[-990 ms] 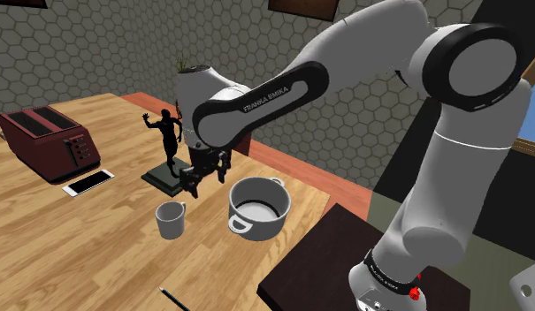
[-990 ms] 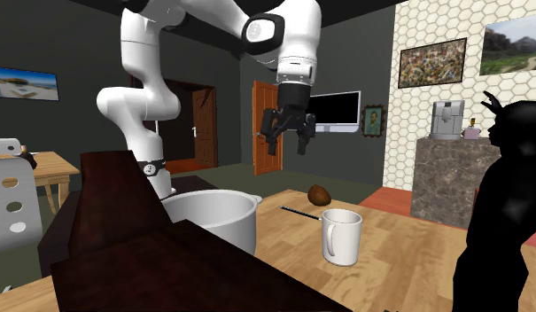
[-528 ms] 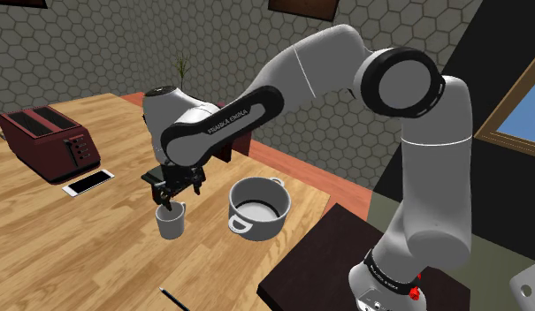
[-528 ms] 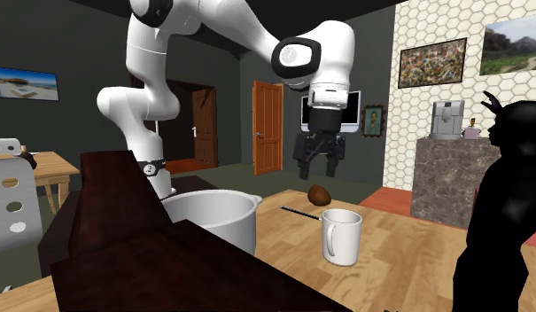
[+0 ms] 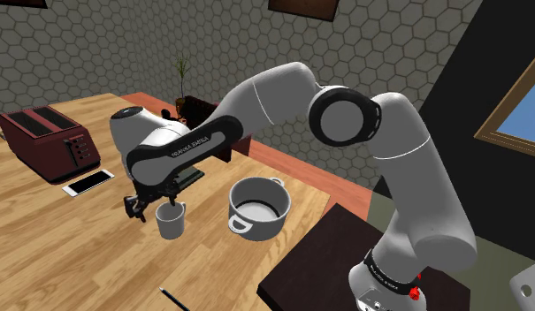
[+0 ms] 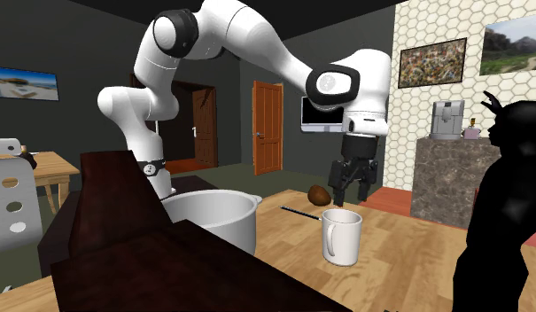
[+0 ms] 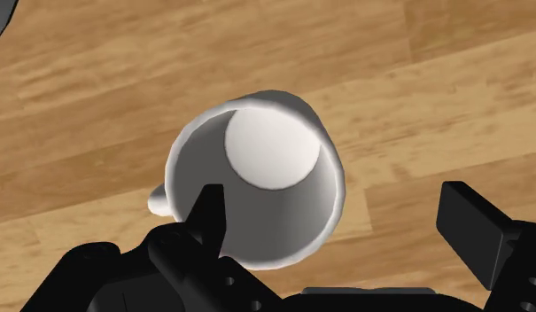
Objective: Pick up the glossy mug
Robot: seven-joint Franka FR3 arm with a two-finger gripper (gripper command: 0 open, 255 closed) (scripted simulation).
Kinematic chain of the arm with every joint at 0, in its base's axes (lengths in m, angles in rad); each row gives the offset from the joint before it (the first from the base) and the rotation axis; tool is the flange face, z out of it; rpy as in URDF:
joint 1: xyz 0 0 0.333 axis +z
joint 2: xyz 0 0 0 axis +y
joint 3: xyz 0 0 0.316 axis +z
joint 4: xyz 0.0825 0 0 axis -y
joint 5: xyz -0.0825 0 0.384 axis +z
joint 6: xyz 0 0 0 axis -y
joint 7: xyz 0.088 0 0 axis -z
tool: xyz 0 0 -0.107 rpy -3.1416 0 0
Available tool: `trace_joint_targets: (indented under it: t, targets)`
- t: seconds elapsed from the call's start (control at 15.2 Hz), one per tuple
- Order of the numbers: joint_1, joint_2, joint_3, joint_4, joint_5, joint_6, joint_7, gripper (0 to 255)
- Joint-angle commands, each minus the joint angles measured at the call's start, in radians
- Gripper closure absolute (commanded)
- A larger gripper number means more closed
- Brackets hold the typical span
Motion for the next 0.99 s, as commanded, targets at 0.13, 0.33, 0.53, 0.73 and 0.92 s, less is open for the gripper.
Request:
trace_joint_targets:
  t: [0.13,0.33,0.53,0.73,0.92]
  targets:
    - [0.011,0.05,-0.01,0.03,-0.01,0.021,0.005,0]
    - [0.015,0.075,-0.015,0.033,-0.016,0.044,0.009,0]
    - [0.016,0.083,-0.017,0.037,-0.018,0.047,0.008,255]
    - [0.016,0.084,-0.017,0.039,-0.018,0.046,0.008,255]
    - [0.016,0.084,-0.017,0.039,-0.018,0.046,0.008,255]
